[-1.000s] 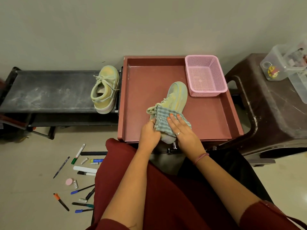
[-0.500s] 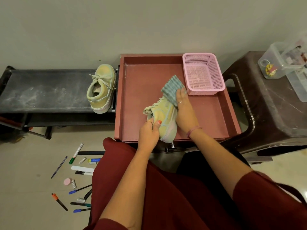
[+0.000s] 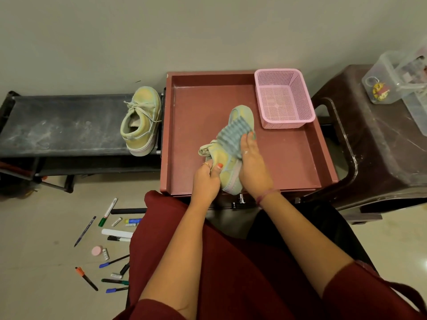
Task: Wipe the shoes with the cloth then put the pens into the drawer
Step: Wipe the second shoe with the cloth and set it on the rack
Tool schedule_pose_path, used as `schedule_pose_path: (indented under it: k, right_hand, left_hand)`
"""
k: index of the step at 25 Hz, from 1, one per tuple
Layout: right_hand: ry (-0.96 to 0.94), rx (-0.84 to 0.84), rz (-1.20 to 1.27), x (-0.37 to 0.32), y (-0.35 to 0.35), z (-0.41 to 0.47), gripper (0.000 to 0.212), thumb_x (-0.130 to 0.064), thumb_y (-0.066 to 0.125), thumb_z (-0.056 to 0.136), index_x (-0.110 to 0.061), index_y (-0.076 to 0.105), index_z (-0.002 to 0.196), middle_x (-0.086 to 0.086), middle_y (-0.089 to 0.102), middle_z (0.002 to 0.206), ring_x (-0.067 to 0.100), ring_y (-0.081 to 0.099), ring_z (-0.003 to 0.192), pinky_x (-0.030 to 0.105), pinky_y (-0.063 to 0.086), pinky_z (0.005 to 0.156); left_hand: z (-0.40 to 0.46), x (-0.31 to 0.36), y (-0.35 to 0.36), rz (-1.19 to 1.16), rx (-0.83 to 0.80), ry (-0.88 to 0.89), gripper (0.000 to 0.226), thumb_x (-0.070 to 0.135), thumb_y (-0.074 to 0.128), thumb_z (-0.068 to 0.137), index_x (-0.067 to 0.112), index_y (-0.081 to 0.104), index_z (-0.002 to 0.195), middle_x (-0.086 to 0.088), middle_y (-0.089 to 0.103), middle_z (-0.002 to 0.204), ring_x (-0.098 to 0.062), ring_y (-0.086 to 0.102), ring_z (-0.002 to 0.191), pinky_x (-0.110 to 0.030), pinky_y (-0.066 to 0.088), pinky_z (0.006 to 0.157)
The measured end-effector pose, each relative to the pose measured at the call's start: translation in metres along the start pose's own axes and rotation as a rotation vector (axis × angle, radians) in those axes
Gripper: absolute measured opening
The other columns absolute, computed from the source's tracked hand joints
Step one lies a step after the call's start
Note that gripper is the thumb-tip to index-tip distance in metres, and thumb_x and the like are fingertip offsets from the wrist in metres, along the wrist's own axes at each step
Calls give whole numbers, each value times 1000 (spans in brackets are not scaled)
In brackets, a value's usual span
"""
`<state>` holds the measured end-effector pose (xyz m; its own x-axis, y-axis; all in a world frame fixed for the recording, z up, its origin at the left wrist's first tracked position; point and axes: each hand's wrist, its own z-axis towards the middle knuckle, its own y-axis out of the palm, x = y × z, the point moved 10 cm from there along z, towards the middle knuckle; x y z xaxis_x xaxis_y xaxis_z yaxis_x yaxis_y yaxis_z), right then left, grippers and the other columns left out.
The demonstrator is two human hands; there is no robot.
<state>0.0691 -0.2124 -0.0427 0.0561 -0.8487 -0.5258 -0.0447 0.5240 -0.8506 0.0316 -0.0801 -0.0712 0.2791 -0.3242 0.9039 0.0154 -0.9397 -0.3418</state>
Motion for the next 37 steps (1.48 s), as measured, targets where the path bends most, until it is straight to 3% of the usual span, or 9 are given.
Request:
schedule_pose_path:
  k: [3,7,11,14,20,24,27,32,37]
  right_hand:
    - [5,14,-108,12,-18,52,64,11,32,89,-3,13,149,15,6,158,25,6,146,29,8,118]
    - [-11,-147,-142,20,-29,105,68,7,42,85,-6,22,148,11,22,156,27,27,141,30,21,114]
    - [-41,-61,-139,5,-21,66,62,5,37,91,-3,16,149,15,12,157,26,11,146,30,11,117]
    - [-45,-22,-40,-11,-5,-8,65,10,37,89,-6,17,149,13,9,158,23,9,146,32,20,115]
    - [-8,-85,63,-15,3,-86,69,16,45,82,-13,36,144,-4,29,152,9,31,139,2,8,106]
    - [-68,-112,-26,-22,16,-96,72,15,43,82,-10,26,147,3,20,156,20,24,143,30,30,113]
    - [-147,-75,-158,-22,16,-72,65,14,33,81,1,28,144,18,27,152,33,28,140,46,40,106]
    - [-54,-31,-208,1,-11,25,62,6,30,93,-6,11,150,10,5,159,24,2,147,43,17,118]
    - [68,-1,-152,12,-26,63,64,9,35,88,-4,17,149,14,12,157,28,6,146,33,4,119]
  left_hand:
    - [-1,3,2,17,-17,6,20,16,49,99,12,55,81,10,49,66,-7,44,61,-17,32,54]
    - [-1,1,6,-13,-13,-7,23,18,48,100,2,63,107,-5,64,88,-21,56,81,-26,36,66]
    - [1,-3,2,-67,30,-25,25,21,49,99,8,64,114,-9,69,102,-24,63,97,-31,48,79]
    - [4,-12,-6,-157,71,-72,26,28,49,98,14,66,112,-3,70,102,-20,65,96,-36,52,85]
    - [4,-21,-7,-199,75,-124,23,28,49,99,20,64,114,-1,71,101,-18,66,95,-42,54,85]
    - [3,-16,-8,-127,49,-98,23,25,45,101,16,62,114,-4,69,101,-20,65,95,-46,53,86]
    - [4,-10,-8,-108,28,-84,24,11,46,98,16,62,115,-2,69,104,-17,64,96,-30,53,82]
    - [4,11,-6,39,8,51,19,14,48,99,8,64,108,-4,64,96,-18,56,87,-22,36,68]
    - [12,22,-11,229,44,162,14,17,49,94,14,57,82,-10,60,87,-32,55,87,-46,45,80]
